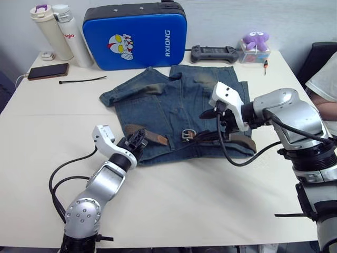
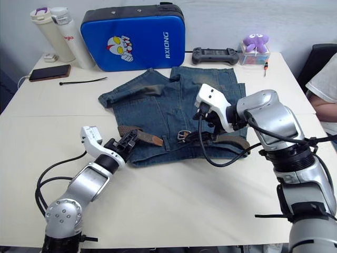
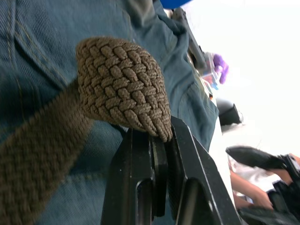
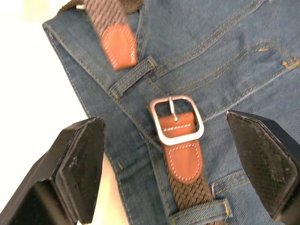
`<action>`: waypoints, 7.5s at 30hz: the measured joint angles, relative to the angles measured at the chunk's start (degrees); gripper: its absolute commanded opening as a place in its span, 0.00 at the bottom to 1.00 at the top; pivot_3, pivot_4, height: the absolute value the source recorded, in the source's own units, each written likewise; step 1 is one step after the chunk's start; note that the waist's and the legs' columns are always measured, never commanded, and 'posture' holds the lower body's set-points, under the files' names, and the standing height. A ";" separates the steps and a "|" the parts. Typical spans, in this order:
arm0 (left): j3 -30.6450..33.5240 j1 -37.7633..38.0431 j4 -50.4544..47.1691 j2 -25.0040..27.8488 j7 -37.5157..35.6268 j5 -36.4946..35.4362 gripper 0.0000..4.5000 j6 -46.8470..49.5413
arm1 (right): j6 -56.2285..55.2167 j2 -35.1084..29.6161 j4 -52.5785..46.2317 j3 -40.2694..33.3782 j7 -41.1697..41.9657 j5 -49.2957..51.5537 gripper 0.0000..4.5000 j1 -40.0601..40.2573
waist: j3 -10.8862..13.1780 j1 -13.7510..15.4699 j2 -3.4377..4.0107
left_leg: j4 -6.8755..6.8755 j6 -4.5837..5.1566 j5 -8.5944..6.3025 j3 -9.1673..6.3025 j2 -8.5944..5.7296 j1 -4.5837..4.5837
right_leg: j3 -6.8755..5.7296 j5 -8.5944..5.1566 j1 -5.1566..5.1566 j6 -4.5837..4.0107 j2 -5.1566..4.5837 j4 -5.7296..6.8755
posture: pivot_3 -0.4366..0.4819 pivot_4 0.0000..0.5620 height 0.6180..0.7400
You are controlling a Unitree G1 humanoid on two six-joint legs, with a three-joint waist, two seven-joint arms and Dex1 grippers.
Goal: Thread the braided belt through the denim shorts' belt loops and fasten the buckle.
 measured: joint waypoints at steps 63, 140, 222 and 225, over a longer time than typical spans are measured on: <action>0.96 -22.36 27.22 -13.89 -7.94 14.12 0.00 33.81 | -32.28 -10.43 -18.24 4.33 -9.44 -7.73 0.66 22.63 | 0.00 1.64 -0.02 | 0.47 0.08 0.01 0.01 -0.05 0.03 | -0.02 0.07 0.16 0.16 0.00 0.22 | 0.48 0.27 0.99; 10.64 -6.69 2.89 -19.27 22.32 -31.31 0.69 13.99 | -46.72 -2.01 -7.86 0.43 -8.88 -18.32 0.00 22.26 | 0.01 0.85 -0.11 | 0.88 0.12 -0.07 0.41 0.00 0.51 | 0.36 0.11 0.44 0.22 0.08 0.68 | 0.48 0.27 0.99; 39.74 29.63 5.14 46.19 -65.37 -16.42 0.01 24.57 | -45.83 -0.30 -7.53 1.85 -0.96 -11.68 0.00 18.32 | 0.28 -0.43 0.28 | -0.93 0.23 -0.11 0.27 0.09 1.68 | 0.18 -0.21 1.23 -0.36 -0.04 -0.26 | 0.48 0.27 0.99; 37.29 22.90 9.47 47.96 -67.85 -13.34 0.01 25.78 | -46.67 -1.81 -8.27 1.16 -0.78 -11.61 0.00 16.97 | 0.30 -0.20 0.27 | -0.92 0.30 -0.16 0.24 0.09 1.67 | 0.15 -0.21 1.23 -0.36 -0.06 -0.25 | 0.48 0.27 0.99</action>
